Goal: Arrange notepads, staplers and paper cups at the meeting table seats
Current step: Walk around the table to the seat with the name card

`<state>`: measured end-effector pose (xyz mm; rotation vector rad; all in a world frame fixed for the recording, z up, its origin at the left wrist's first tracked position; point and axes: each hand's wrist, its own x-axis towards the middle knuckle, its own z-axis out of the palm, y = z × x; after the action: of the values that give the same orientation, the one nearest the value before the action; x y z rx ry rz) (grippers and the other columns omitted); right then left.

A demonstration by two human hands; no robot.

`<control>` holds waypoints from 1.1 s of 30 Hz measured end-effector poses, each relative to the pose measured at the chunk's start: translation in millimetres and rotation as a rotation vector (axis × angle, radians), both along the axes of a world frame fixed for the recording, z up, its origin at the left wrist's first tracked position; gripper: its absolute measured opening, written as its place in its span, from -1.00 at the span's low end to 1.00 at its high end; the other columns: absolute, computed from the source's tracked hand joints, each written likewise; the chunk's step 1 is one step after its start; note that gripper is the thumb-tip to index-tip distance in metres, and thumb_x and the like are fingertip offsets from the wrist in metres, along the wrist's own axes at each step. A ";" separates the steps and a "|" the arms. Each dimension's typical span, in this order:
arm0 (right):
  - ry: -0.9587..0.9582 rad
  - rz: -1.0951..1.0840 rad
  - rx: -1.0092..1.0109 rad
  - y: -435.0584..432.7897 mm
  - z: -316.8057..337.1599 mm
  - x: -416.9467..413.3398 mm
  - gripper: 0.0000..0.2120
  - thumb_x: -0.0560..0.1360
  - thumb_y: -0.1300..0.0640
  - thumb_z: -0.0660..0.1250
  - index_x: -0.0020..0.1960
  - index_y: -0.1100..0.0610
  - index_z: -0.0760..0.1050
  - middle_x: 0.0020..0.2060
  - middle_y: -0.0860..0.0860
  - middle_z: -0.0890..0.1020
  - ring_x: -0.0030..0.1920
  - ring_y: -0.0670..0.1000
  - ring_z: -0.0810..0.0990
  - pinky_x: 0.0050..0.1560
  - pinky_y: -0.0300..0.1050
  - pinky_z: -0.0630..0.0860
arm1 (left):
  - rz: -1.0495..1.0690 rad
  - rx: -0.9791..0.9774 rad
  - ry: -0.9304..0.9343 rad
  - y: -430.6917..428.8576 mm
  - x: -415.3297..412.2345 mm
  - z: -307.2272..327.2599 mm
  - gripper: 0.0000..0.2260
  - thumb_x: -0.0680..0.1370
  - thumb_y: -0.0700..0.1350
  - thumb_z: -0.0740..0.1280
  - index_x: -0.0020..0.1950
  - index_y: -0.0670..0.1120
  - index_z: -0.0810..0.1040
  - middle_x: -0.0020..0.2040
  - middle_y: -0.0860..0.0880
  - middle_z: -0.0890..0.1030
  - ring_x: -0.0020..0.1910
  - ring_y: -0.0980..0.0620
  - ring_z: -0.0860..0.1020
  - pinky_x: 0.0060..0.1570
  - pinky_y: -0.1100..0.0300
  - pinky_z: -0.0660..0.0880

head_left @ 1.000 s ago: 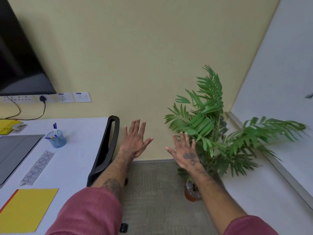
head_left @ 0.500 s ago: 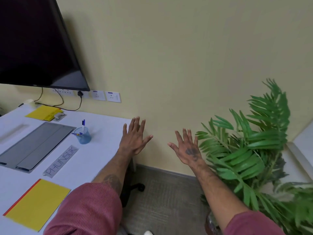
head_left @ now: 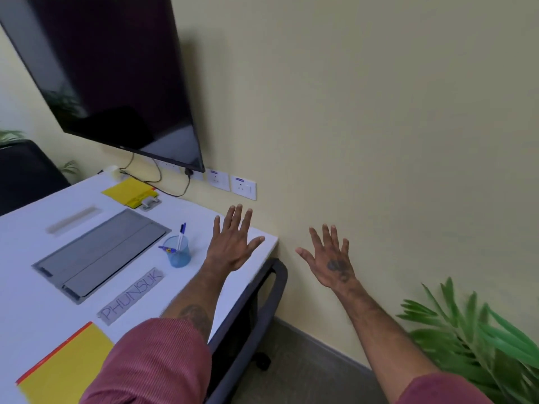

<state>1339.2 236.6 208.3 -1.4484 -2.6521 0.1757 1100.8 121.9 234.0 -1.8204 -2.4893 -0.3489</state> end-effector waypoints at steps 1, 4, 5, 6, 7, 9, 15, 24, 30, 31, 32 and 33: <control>-0.002 0.004 0.004 0.7 2.2 -0.1 -0.21 0.51 -0.43 -0.25 0.61 -0.03 -0.15 0.60 0.12 -0.12 0.58 0.12 -0.27 0.52 0.27 -0.19 | -0.004 0.005 0.011 1.4 1.2 -1.1 -0.29 0.60 0.35 -0.11 0.62 0.00 -0.22 0.63 -0.06 -0.21 0.59 -0.01 -0.27 0.52 -0.16 -0.25; 0.019 0.088 -0.021 16.3 -2.5 -35.6 -0.16 0.46 -0.45 -0.30 0.61 -0.03 -0.14 0.60 0.12 -0.12 0.58 0.11 -0.27 0.52 0.25 -0.19 | 0.077 -0.011 0.008 -3.4 -23.2 -7.4 -0.29 0.60 0.34 -0.09 0.62 0.00 -0.21 0.63 -0.06 -0.22 0.59 -0.02 -0.27 0.52 -0.15 -0.25; 0.028 0.128 -0.037 24.6 -6.6 -52.7 -0.17 0.46 -0.44 -0.29 0.61 -0.03 -0.14 0.60 0.12 -0.12 0.58 0.11 -0.27 0.52 0.25 -0.19 | 0.122 -0.022 0.013 -5.2 -35.6 -11.0 -0.29 0.60 0.34 -0.10 0.62 0.00 -0.22 0.62 -0.06 -0.22 0.59 -0.02 -0.27 0.53 -0.15 -0.24; 0.036 0.173 -0.045 32.9 -9.8 -70.5 -0.17 0.47 -0.44 -0.28 0.61 -0.03 -0.14 0.60 0.12 -0.12 0.58 0.11 -0.27 0.52 0.25 -0.19 | 0.173 -0.040 -0.001 -8.9 -46.8 -13.1 -0.29 0.60 0.34 -0.10 0.62 0.00 -0.22 0.62 -0.06 -0.23 0.59 -0.02 -0.27 0.53 -0.16 -0.23; 0.031 0.182 -0.043 31.8 -9.3 -72.4 -0.18 0.47 -0.44 -0.27 0.61 -0.03 -0.14 0.60 0.12 -0.12 0.58 0.11 -0.27 0.52 0.25 -0.20 | 0.179 -0.043 0.005 -11.5 -49.1 -16.2 -0.29 0.61 0.34 -0.10 0.62 0.00 -0.22 0.62 -0.06 -0.23 0.59 -0.03 -0.27 0.53 -0.15 -0.22; 0.030 0.268 -0.074 49.1 -17.8 -106.5 -0.18 0.48 -0.44 -0.27 0.61 -0.03 -0.15 0.60 0.11 -0.13 0.58 0.11 -0.28 0.52 0.24 -0.22 | 0.278 -0.054 -0.013 -16.0 -68.7 -23.8 -0.29 0.61 0.34 -0.09 0.62 -0.01 -0.21 0.62 -0.06 -0.22 0.59 -0.03 -0.26 0.54 -0.15 -0.20; -0.002 0.480 -0.052 86.4 -30.7 -168.2 -0.19 0.48 -0.42 -0.26 0.61 -0.02 -0.15 0.60 0.12 -0.10 0.59 0.12 -0.23 0.53 0.24 -0.13 | 0.495 -0.049 -0.030 -15.2 -91.9 -35.5 -0.29 0.61 0.34 -0.05 0.63 -0.02 -0.11 0.64 -0.09 -0.11 0.61 -0.07 -0.17 0.54 -0.15 -0.10; -0.039 0.714 -0.124 115.4 -58.4 -235.9 -0.16 0.45 -0.45 -0.28 0.61 -0.03 -0.13 0.60 0.12 -0.06 0.59 0.13 -0.18 0.52 0.22 -0.09 | 0.753 -0.059 -0.093 -24.1 -94.9 -59.8 -0.28 0.60 0.34 -0.04 0.63 -0.02 -0.12 0.63 -0.09 -0.14 0.61 -0.06 -0.18 0.54 -0.08 -0.11; -0.069 0.816 -0.158 110.3 -78.2 -280.7 -0.12 0.42 -0.47 -0.33 0.61 -0.02 -0.12 0.60 0.12 -0.07 0.59 0.13 -0.18 0.52 0.23 -0.06 | 0.836 -0.094 -0.173 -27.8 -110.4 -92.1 -0.24 0.54 0.40 -0.15 0.62 0.02 -0.20 0.62 -0.05 -0.23 0.59 -0.02 -0.24 0.53 -0.05 -0.15; -0.066 0.827 -0.151 107.8 -77.5 -279.7 -0.13 0.43 -0.46 -0.30 0.61 -0.03 -0.12 0.60 0.11 -0.08 0.59 0.13 -0.18 0.52 0.22 -0.06 | 0.838 -0.093 -0.175 -27.5 -108.2 -95.4 -0.25 0.55 0.40 -0.13 0.62 0.03 -0.21 0.62 -0.05 -0.23 0.59 -0.02 -0.24 0.53 -0.05 -0.14; -0.082 0.830 -0.163 106.7 -82.6 -290.1 -0.15 0.45 -0.46 -0.27 0.61 -0.03 -0.12 0.60 0.11 -0.08 0.59 0.12 -0.18 0.52 0.22 -0.06 | 0.848 -0.090 -0.207 -26.1 -116.2 -104.3 -0.25 0.55 0.40 -0.11 0.62 0.03 -0.21 0.62 -0.04 -0.22 0.60 -0.02 -0.23 0.53 -0.05 -0.13; -0.091 0.832 -0.188 106.1 -87.1 -300.5 -0.17 0.47 -0.44 -0.23 0.61 -0.03 -0.12 0.60 0.11 -0.09 0.59 0.12 -0.17 0.52 0.21 -0.04 | 0.860 -0.075 -0.243 -23.9 -124.1 -111.9 -0.25 0.56 0.39 -0.08 0.62 0.02 -0.20 0.62 -0.04 -0.21 0.60 -0.02 -0.22 0.53 -0.05 -0.11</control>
<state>1038.7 342.8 121.2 -0.2904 -3.2058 0.4381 976.7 98.1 122.2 -0.5935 -3.1609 -0.4323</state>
